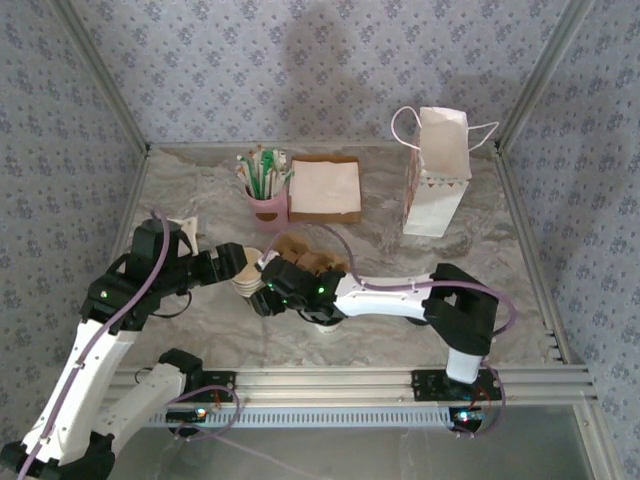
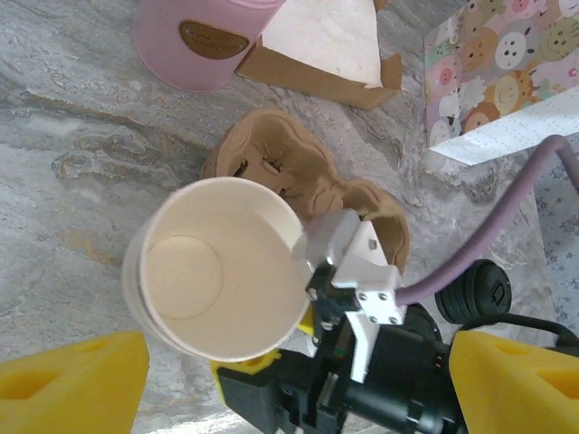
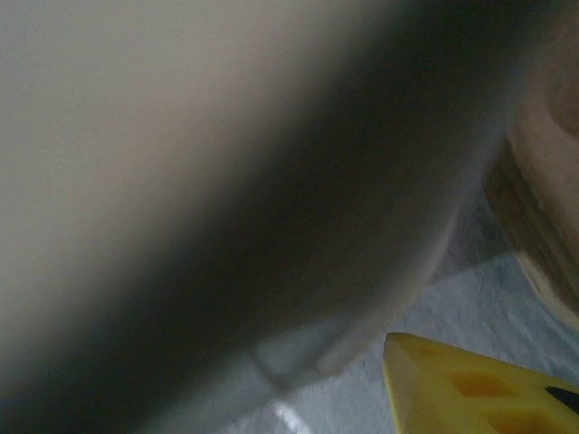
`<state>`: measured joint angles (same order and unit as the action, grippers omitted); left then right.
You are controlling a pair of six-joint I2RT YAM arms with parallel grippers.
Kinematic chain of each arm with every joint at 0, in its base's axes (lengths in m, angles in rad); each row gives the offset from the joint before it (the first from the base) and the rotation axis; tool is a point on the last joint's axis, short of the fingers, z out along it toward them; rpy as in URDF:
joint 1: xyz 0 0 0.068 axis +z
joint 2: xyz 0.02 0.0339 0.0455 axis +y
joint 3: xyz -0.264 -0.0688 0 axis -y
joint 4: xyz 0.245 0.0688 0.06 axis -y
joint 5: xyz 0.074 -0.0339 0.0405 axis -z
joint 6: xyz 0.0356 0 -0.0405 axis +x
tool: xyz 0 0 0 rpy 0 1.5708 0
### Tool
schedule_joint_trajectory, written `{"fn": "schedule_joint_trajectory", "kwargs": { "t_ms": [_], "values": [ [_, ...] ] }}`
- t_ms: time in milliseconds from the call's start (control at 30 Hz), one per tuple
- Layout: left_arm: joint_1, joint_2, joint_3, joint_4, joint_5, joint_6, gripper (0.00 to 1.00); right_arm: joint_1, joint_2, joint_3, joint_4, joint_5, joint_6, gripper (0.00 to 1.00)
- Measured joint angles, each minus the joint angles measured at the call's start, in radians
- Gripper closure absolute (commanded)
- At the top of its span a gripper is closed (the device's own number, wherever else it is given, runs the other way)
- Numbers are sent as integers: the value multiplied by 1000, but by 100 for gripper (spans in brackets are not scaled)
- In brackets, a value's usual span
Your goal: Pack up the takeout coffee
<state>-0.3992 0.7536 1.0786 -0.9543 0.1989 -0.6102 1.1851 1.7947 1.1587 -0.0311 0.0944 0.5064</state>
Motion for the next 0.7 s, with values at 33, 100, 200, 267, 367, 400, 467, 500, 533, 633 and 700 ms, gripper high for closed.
{"fn": "schedule_joint_trajectory", "kwargs": {
  "t_ms": [33, 100, 200, 267, 367, 400, 467, 500, 533, 633, 700],
  "values": [
    [0, 0, 8, -3, -1, 0, 14, -3, 13, 4, 21, 2, -3, 44],
    [0, 0, 23, -9, -4, 0, 14, -7, 42, 18, 56, 6, -8, 44],
    [0, 0, 42, -13, -4, 0, 14, -12, 103, 69, 101, 9, -14, 44],
    [0, 0, 52, -15, -4, 0, 14, -16, 143, 105, 127, 12, -18, 43],
    [0, 0, 66, -15, -3, 0, 14, -22, 196, 158, 151, 10, -18, 43],
    [0, -1, 72, -15, -3, 0, 14, -23, 210, 174, 156, 9, -18, 43],
    [0, -1, 84, -15, -2, 0, 14, -30, 246, 213, 167, 1, -18, 43],
    [0, -1, 89, -15, 0, 0, 14, -32, 261, 230, 171, -4, -17, 43],
    [0, -1, 95, -15, 0, 0, 14, -35, 278, 251, 174, -8, -17, 43],
    [0, -1, 110, -15, 4, 0, 14, -42, 337, 311, 177, -30, -16, 43],
    [0, -1, 114, -15, 11, 0, 14, -46, 382, 346, 173, -44, -14, 43]
  ]
}}
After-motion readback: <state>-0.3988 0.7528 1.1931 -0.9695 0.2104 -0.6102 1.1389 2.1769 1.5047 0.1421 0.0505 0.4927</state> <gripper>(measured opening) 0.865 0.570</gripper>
